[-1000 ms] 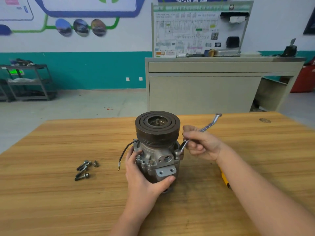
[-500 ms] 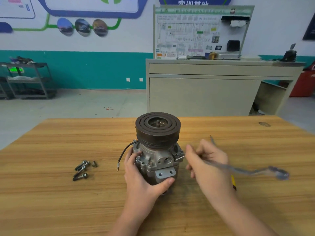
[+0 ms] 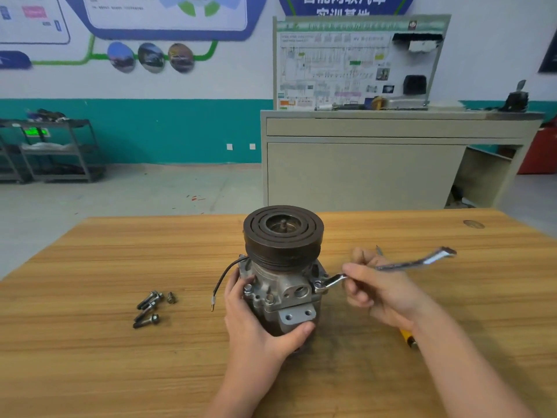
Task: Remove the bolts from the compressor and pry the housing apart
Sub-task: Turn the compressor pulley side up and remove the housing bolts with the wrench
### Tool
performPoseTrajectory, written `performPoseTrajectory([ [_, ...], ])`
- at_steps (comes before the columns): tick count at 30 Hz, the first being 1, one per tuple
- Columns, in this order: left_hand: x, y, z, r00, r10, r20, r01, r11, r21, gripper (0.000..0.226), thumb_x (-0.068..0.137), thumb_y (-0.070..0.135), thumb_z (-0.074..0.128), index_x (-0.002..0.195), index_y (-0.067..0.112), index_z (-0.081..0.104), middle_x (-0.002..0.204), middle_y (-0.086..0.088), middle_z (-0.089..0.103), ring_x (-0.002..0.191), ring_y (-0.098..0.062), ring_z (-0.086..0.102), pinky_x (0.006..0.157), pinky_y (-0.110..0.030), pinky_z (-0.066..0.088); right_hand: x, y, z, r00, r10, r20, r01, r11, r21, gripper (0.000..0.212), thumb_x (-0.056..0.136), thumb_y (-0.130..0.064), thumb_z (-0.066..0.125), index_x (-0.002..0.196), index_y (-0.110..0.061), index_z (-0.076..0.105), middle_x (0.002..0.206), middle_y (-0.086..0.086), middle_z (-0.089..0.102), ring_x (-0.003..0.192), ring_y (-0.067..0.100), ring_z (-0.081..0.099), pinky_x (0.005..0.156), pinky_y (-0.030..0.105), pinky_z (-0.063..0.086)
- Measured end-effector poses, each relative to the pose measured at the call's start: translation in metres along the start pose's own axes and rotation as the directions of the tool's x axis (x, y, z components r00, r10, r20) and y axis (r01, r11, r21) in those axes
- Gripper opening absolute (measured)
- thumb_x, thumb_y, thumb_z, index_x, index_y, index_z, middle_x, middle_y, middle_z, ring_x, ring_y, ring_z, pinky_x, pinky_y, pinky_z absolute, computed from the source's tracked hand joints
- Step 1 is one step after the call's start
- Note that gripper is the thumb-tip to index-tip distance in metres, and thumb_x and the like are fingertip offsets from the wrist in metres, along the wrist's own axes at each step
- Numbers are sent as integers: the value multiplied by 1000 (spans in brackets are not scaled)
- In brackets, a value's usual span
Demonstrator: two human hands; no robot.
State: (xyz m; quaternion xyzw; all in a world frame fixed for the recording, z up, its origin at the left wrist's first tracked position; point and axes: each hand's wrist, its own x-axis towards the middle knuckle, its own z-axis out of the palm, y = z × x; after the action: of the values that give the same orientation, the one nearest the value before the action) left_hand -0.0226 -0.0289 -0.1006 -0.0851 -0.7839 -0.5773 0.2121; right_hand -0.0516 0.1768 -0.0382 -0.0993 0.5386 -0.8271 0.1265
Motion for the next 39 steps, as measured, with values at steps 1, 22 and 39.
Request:
performPoseTrajectory([
  [1, 1, 0, 0, 1000, 1, 2, -1, 1000, 4, 100, 42, 68, 74, 124, 48, 21, 152, 1, 19, 141, -15, 24, 118, -47, 24, 9, -4, -2, 996, 69, 61, -72, 996, 49, 37, 57, -18, 92, 63, -14, 56, 53, 8, 57, 38, 11, 49, 36, 16, 35],
  [22, 1, 1, -2, 1000, 19, -9, -19, 1000, 2, 98, 43, 66, 76, 124, 44, 24, 152, -3, 20, 143, -19, 24, 117, -49, 25, -34, 36, 85, 621, -783, -32, 269, 252, -930, 42, 91, -21, 62, 59, -27, 36, 47, -5, 40, 43, 6, 45, 40, 9, 31],
  [39, 3, -5, -1, 1000, 6, -16, -6, 1000, 13, 99, 42, 72, 75, 124, 50, 22, 151, -2, 22, 142, -19, 25, 116, -50, 27, 23, -11, 11, 991, 61, -121, -29, 969, 246, 26, 75, -11, 65, 56, -18, 49, 41, 3, 47, 28, 4, 37, 28, 10, 22],
])
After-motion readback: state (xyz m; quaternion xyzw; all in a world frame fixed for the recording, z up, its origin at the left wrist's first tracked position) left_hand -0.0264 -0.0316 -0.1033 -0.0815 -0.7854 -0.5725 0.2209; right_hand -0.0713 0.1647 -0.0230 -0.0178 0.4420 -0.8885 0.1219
